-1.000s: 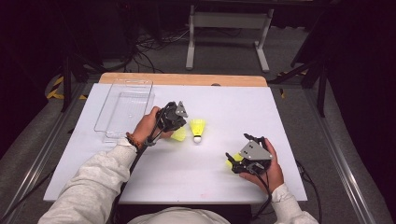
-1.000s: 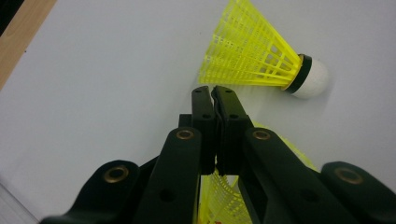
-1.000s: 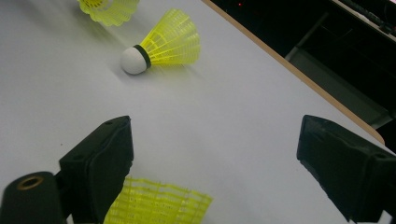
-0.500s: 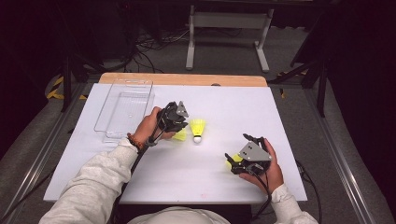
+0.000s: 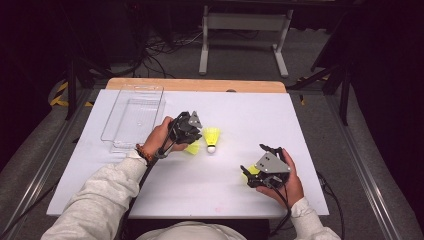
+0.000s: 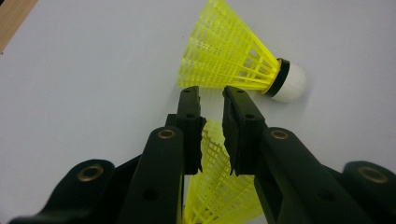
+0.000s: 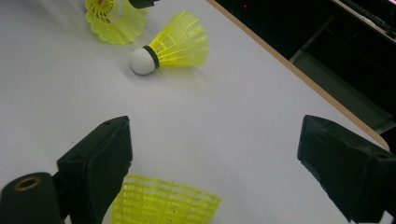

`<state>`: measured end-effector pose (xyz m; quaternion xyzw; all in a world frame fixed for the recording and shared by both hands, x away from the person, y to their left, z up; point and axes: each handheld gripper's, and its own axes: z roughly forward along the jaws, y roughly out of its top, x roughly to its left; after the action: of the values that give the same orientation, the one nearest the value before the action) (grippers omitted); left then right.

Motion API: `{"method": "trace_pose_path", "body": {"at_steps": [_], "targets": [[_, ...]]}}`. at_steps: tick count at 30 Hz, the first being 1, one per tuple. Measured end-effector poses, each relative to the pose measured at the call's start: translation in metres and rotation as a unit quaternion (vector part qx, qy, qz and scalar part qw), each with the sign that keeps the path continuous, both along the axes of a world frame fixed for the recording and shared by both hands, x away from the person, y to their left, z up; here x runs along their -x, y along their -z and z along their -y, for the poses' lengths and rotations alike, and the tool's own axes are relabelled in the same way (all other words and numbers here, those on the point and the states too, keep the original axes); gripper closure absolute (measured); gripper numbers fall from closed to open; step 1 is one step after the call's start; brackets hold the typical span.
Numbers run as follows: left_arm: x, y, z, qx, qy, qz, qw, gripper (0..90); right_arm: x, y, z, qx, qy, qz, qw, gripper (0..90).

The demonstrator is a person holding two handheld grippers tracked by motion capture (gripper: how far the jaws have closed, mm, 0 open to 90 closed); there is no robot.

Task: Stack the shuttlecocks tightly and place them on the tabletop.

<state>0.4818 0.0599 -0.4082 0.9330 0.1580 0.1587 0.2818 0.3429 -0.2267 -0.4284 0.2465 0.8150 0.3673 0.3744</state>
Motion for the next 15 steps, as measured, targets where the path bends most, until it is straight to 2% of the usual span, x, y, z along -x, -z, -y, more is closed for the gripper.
{"method": "trace_pose_path", "body": {"at_steps": [4,6,10,15], "targets": [[0.0029,-0.0011,-0.0001,-0.003,0.007,-0.003,1.0000,76.8,-0.0001,0.0000,0.0002,0.000,0.000,-0.001,1.0000,10.9],[0.0036,-0.0030,-0.0004,-0.002,0.002,0.005,1.0000,75.7,-0.0004,-0.0006,0.0005,0.003,0.000,0.002,1.0000,10.7],[0.0052,-0.0050,0.0000,-0.002,0.005,0.009,0.9999,73.4,-0.0001,-0.0018,0.0021,-0.002,0.003,0.005,1.0000,10.5],[0.0070,-0.0088,-0.0013,0.015,0.018,0.012,0.9997,70.6,-0.0003,-0.0028,0.0031,-0.003,0.003,0.007,1.0000,10.3]]}}
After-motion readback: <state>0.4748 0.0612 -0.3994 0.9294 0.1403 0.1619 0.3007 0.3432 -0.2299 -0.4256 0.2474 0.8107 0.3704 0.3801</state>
